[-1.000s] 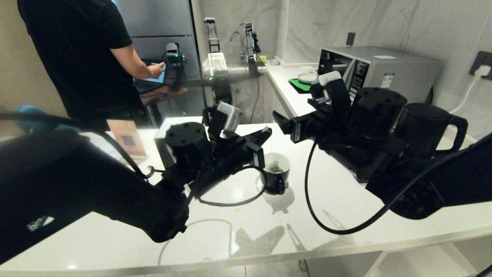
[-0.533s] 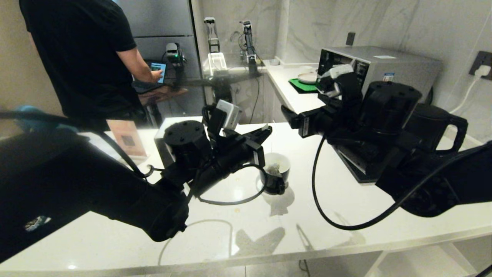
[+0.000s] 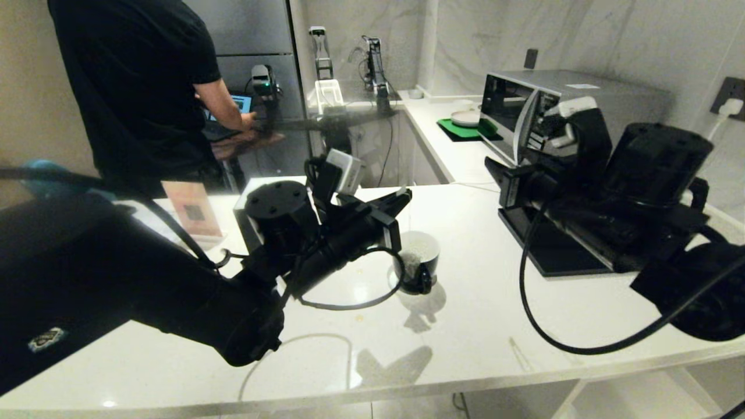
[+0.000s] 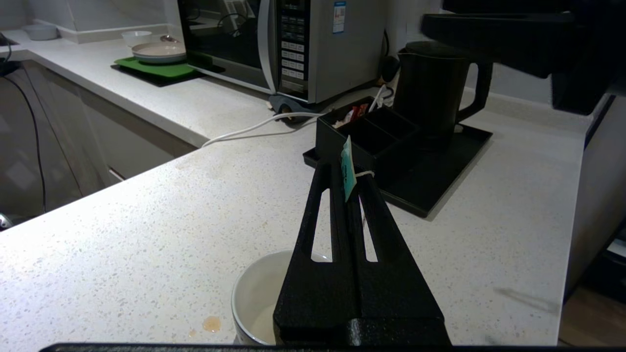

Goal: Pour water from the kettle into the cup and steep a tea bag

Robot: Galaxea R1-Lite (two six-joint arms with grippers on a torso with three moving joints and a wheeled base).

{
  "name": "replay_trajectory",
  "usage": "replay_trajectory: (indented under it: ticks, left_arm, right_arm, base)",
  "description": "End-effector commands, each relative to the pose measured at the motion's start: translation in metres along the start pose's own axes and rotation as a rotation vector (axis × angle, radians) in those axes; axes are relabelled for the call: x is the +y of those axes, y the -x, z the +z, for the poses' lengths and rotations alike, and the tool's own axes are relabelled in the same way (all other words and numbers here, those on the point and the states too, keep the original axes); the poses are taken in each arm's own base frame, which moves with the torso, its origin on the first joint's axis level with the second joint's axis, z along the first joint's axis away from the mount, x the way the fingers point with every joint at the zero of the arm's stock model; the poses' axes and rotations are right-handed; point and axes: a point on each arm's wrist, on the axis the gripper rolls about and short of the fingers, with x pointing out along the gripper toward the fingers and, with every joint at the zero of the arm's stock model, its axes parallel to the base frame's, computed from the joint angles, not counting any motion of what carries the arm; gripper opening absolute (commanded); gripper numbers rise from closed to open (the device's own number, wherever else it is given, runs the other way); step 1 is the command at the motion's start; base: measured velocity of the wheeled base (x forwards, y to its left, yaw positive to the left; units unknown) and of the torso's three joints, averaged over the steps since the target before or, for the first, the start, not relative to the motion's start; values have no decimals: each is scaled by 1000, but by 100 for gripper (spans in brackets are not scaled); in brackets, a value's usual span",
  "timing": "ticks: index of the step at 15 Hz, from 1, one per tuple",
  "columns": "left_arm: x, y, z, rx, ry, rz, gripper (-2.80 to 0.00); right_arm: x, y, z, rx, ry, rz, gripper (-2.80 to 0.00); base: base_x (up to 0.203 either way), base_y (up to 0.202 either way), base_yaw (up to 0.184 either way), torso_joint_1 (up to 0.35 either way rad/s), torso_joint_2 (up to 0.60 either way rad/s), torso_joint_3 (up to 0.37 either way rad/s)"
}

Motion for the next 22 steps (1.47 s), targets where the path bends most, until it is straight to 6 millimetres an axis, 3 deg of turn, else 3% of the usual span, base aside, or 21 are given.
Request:
replay_trajectory:
  ticks: [1, 4, 11, 14, 18, 22]
  left_arm:
    - [0, 0, 2, -10, -1, -3, -280]
    - [0, 0, 4, -18, -2, -3, -280]
    - [-2, 3, 17, -50, -7, 1, -280]
    - [-1, 2, 17, -52, -7, 8, -280]
    - [-2, 3, 15, -45, -6, 8, -280]
    - [-2, 2, 13, -40, -1, 8, -280]
  right_arm:
    - [-14, 12, 5, -9, 3, -40, -280]
    - [-32, 22, 2, 18, 4, -167, -280]
    - [-66, 68, -10, 44, 7, -288, -280]
    - [-85, 104, -20, 85, 10, -368, -280]
    - [-84, 174, -38, 125, 10, -387, -280]
    - [-85, 212, -55, 162, 27, -433, -280]
  base:
    - [0, 0, 0, 0, 0, 0]
    - [0, 0, 0, 0, 0, 0]
    - [0, 0, 0, 0, 0, 0]
    - [0, 0, 0, 0, 0, 0]
    - [0, 0, 0, 0, 0, 0]
    - [0, 0, 0, 0, 0, 0]
